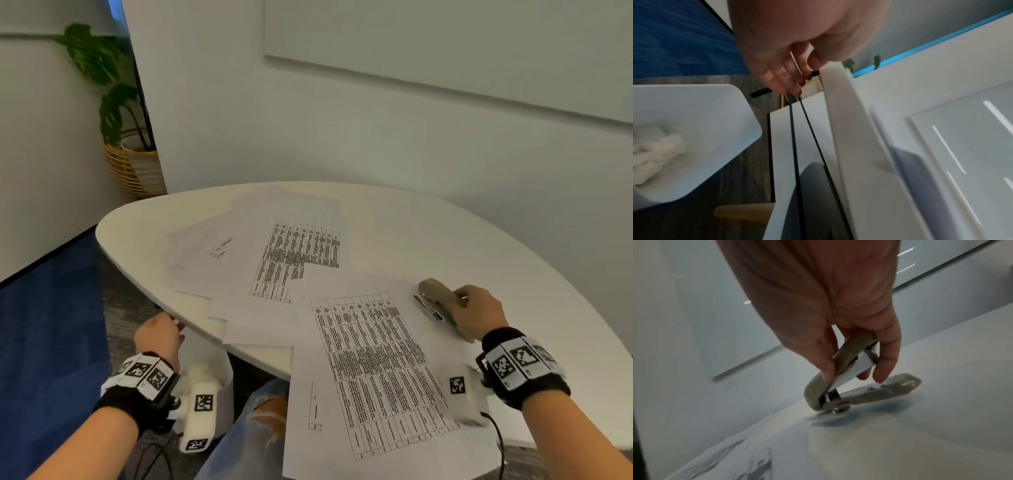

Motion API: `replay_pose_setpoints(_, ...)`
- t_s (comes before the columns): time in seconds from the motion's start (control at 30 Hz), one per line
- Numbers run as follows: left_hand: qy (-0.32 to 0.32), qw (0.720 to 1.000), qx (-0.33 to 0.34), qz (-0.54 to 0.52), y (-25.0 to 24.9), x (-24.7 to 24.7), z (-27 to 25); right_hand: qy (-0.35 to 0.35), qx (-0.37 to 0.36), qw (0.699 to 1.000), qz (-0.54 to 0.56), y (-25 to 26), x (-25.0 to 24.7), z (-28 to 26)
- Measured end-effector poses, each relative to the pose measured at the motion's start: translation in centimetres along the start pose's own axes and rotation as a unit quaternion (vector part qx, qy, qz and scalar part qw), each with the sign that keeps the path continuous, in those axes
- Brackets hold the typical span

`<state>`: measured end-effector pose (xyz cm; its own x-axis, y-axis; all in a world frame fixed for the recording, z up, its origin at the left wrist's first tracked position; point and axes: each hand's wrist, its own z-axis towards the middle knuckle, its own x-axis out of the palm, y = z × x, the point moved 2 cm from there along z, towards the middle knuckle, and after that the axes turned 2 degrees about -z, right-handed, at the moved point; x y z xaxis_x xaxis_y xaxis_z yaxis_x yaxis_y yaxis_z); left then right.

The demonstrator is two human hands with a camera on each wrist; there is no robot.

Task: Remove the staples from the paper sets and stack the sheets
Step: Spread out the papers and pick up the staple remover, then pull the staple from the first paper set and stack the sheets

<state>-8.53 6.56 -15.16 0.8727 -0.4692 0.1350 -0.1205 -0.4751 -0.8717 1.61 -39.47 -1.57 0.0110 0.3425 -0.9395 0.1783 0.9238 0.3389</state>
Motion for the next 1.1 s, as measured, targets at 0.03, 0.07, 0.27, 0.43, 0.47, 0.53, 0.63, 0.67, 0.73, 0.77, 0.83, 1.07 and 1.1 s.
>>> replay_pose_setpoints(0.03,0.009,0.999,0.028,0.022,-0.4,0.0,-0.9,0.005,0.01,1.0,-0.007,-0.4,-0.2,0.2)
replay_pose_setpoints(0.07,0.001,0.998,0.048,0.038,-0.6,-0.2,-1.6,0.012,0.02,1.0,-0.017,-0.8,-0.3,0.2)
replay_pose_setpoints(0.27,0.032,0.969,0.206,0.135,-1.8,-0.7,-7.9,-0.117,-0.062,0.99,-0.055,-0.2,-0.9,-2.7)
replay_pose_setpoints(0.43,0.204,0.869,0.367,0.263,-1.8,2.3,-13.7,0.066,-0.077,0.99,-0.1,0.7,2.3,-5.6)
replay_pose_setpoints(0.47,0.245,0.836,0.382,0.308,-1.4,3.0,-14.5,0.118,-0.036,0.98,-0.154,0.6,2.8,-6.0)
replay_pose_setpoints(0.53,0.311,0.783,0.382,0.379,-0.5,3.8,-15.6,0.153,0.002,0.959,-0.238,1.0,2.9,-7.0)
replay_pose_setpoints(0.63,0.345,0.758,0.358,0.422,0.4,4.5,-16.7,0.148,0.021,0.961,-0.234,1.7,3.1,-7.7)
replay_pose_setpoints(0.67,0.343,0.759,0.354,0.426,0.5,4.7,-16.8,0.149,0.023,0.967,-0.206,1.8,3.3,-7.6)
replay_pose_setpoints(0.73,0.333,0.757,0.348,0.441,0.4,4.9,-17.4,0.159,0.01,0.975,-0.154,2.2,3.4,-7.6)
replay_pose_setpoints(0.77,0.328,0.755,0.344,0.452,0.4,5.1,-17.5,0.164,0.003,0.977,-0.137,2.5,3.5,-7.7)
replay_pose_setpoints(0.83,0.327,0.755,0.327,0.464,0.6,5.2,-17.7,0.167,-0.005,0.98,-0.11,3.0,3.6,-7.8)
replay_pose_setpoints(1.07,0.352,0.731,0.3,0.502,0.4,5.7,-17.8,0.137,0.013,0.981,-0.138,3.7,4.7,-7.7)
replay_pose_setpoints(1.1,0.351,0.732,0.3,0.501,0.4,5.7,-17.8,0.133,0.015,0.982,-0.134,3.7,4.7,-7.7)
